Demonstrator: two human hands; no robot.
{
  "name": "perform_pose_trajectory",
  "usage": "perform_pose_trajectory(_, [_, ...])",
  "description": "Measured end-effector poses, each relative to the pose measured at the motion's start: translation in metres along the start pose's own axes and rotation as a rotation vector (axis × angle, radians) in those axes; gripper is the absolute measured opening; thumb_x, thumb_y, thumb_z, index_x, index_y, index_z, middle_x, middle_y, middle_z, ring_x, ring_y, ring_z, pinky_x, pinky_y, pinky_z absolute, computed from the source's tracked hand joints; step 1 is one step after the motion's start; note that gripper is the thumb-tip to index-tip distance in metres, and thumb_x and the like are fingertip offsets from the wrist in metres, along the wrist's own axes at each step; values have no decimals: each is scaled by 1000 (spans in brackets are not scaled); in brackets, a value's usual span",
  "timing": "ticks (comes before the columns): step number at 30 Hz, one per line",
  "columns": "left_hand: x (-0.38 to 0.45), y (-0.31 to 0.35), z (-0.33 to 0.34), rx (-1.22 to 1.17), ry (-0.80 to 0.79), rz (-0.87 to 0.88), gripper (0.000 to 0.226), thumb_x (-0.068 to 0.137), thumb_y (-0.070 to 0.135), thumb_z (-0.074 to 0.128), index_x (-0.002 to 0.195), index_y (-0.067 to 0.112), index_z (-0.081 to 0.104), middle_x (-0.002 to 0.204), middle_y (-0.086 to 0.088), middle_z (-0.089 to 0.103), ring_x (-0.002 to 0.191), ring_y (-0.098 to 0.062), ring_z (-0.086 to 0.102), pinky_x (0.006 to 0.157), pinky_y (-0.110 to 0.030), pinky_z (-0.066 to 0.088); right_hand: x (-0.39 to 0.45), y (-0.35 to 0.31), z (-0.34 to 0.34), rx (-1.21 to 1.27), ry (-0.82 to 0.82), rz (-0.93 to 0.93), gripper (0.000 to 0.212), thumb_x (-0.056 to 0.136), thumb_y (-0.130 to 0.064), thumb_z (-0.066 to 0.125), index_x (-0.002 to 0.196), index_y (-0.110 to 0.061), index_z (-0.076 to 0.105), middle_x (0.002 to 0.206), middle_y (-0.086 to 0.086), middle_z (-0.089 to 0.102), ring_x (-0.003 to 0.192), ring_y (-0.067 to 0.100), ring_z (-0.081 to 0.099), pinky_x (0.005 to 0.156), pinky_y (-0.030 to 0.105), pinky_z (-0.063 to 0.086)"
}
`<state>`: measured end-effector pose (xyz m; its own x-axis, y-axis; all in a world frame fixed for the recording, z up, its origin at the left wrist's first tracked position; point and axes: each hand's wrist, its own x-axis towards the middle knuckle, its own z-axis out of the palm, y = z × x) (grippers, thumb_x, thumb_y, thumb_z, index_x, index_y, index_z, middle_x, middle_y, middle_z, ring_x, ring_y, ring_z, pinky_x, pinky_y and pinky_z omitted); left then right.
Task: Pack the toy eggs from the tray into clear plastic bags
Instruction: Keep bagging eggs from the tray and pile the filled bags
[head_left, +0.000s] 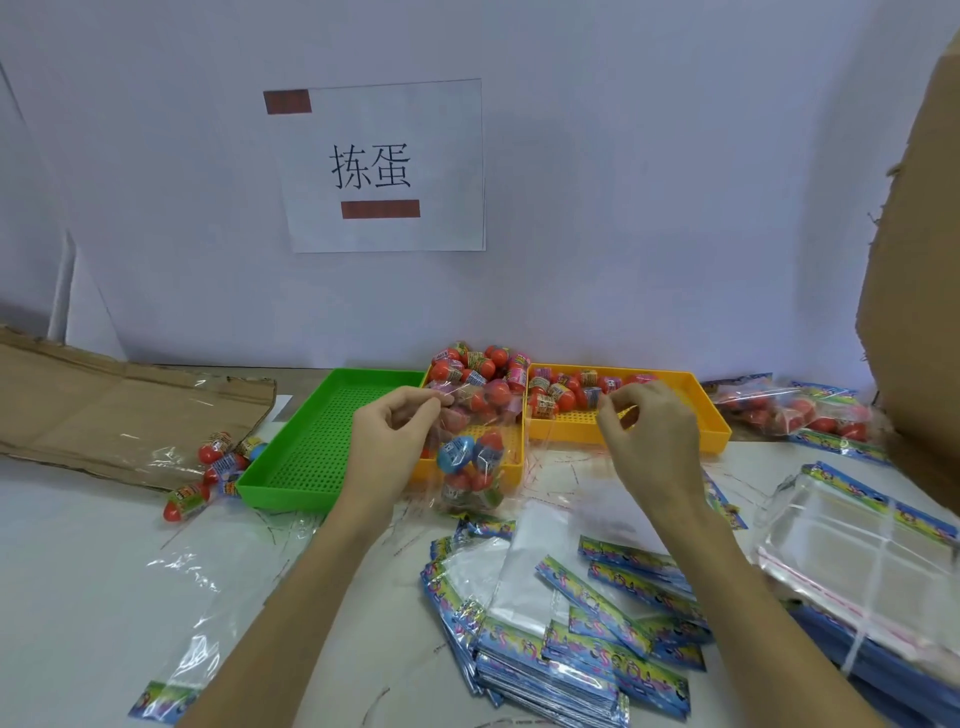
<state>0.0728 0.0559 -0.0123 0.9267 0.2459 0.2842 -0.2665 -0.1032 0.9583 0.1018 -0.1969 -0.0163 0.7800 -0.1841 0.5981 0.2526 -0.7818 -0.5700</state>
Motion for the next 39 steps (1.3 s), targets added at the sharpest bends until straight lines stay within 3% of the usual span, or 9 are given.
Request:
perform_pose_trajectory(5, [1, -2, 0, 14, -18, -14, 16, 101, 3, 63, 99, 8, 79, 85, -7, 81, 75, -14, 73, 74, -26, 61, -8, -9, 8, 25, -173, -92, 32, 96, -36, 71, 78, -10, 81, 90, -2, 66, 83, 7, 57, 82, 24, 46])
perform_pose_trajectory(8, [0, -2, 1, 15, -29, -18, 16, 101, 3, 63, 99, 8, 78, 85, -7, 81, 74, -15, 72, 73, -26, 61, -14, -18, 9, 41, -269, -122, 13, 92, -28, 77, 96, -15, 80, 98, -4, 62, 70, 4, 59, 77, 21, 50])
perform_pose_trajectory(16, [0, 0, 1, -13, -10, -16, 16, 101, 1, 63, 98, 6, 78, 83, -9, 80, 75, -15, 70, 68, -22, 59, -23, -33, 8, 52, -411, -157, 31, 106, -23, 54, 134, -26, 68, 61, -17, 66, 47, 2, 59, 71, 22, 58])
perform_pose_trajectory(18, [0, 0, 1, -11, -9, -20, 16, 101, 2, 64, 98, 7, 79, 84, -9, 80, 76, -16, 70, 68, -22, 59, -23, -35, 6, 82, -431, -152, 29, 104, -18, 59, 126, -30, 72, 71, -13, 71, 56, 3, 63, 70, 23, 58])
perform_pose_trajectory(22, [0, 0, 1, -19, -16, -23, 17, 101, 3, 64, 98, 9, 79, 86, -11, 80, 77, -17, 69, 69, -24, 59, -24, -38, 9, 5, -474, -163, 34, 99, -2, 59, 101, -26, 82, 115, -3, 64, 102, 12, 61, 91, 29, 54])
perform_pose_trajectory(27, [0, 1, 1, -26, -2, -22, 17, 100, 2, 64, 98, 8, 80, 90, -12, 80, 74, -14, 68, 67, -21, 59, -26, -40, 9, 123, -440, 1, 40, 99, -8, 48, 81, -24, 81, 70, -6, 75, 51, 10, 62, 68, 31, 60])
perform_pose_trajectory(30, [1, 0, 2, -37, 6, -36, 16, 100, 3, 65, 99, 9, 80, 90, -9, 80, 74, -13, 69, 70, -24, 60, -26, -42, 12, 357, -372, 75, 28, 104, -21, 54, 91, -22, 79, 68, -9, 71, 57, 7, 61, 60, 25, 52])
perform_pose_trajectory(33, [1, -1, 2, -59, 0, -33, 16, 100, 5, 66, 99, 10, 80, 88, -6, 80, 74, -11, 70, 69, -24, 60, -25, -46, 15, 557, -413, 103, 19, 99, -36, 66, 104, -22, 78, 88, -14, 74, 80, -2, 65, 68, 12, 51])
perform_pose_trajectory(39, [3, -1, 1, -111, -91, -84, 21, 105, 9, 59, 99, 9, 79, 82, -2, 77, 74, -18, 74, 65, -23, 59, -31, -45, 19, 664, -372, 218, 5, 95, -18, 75, 93, -17, 80, 83, -3, 77, 77, 13, 71, 64, 21, 58])
